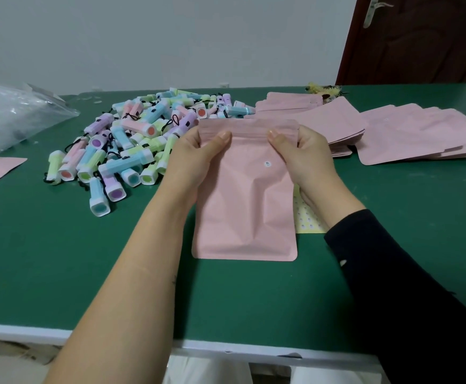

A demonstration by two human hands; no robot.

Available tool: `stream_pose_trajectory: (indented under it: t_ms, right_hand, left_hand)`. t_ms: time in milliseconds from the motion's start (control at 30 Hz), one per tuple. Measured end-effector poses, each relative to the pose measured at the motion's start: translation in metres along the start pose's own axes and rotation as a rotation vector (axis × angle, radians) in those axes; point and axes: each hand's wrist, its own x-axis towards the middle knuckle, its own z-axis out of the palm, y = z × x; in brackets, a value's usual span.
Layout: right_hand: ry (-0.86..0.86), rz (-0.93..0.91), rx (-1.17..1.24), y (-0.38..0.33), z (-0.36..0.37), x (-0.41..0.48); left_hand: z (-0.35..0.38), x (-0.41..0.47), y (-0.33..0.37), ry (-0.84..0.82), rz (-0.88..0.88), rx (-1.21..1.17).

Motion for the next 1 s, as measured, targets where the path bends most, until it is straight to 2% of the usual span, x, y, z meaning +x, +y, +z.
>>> stream_pose_trajectory:
  t_ms: [167, 400, 467, 567, 600, 667, 767, 867, 1000]
  right_hand:
    - [-0.026, 0.014, -0.066, -0.001, -0.001, 0.004]
    - [-0.026, -0.011, -0.185, -0.001, 0.002, 0.004]
    - [0.016, -0.021, -0.166, -0.001, 0.001, 0.003]
    - [0.134, 0.05, 0.088, -0.002, -0.006, 0.008]
    - [0.114, 0.089, 0.176, -0.003, -0.008, 0.009]
    - [0.015, 0.171, 0.266, 0.0, -0.01, 0.009]
    - [-0.203, 0.213, 0.122, 0.006, -0.003, 0.004]
    - [-0.219, 0.153, -0.08, 0.013, 0.0, 0.003]
    - [-0.227, 0.136, -0.144, 0.011, -0.002, 0.003]
  left_hand:
    - [0.001, 0.001, -0.001, 0.085, -0.02, 0.087]
    - [-0.002, 0.002, 0.001, 0.043, -0.037, 0.035]
    - [-0.005, 0.004, -0.001, -0.019, -0.087, -0.022]
    - [-0.012, 0.002, -0.001, -0.241, -0.252, 0.046]
    - [-0.012, 0.002, -0.003, -0.279, -0.294, 0.084]
    - [-0.008, 0.003, -0.004, -0.215, -0.288, 0.059]
    - [-0.004, 0.004, 0.001, -0.048, -0.227, -0.075]
    - [-0.008, 0.004, 0.004, -0.052, -0.241, -0.123]
    - [-0.006, 0.002, 0.005, -0.054, -0.262, -0.165]
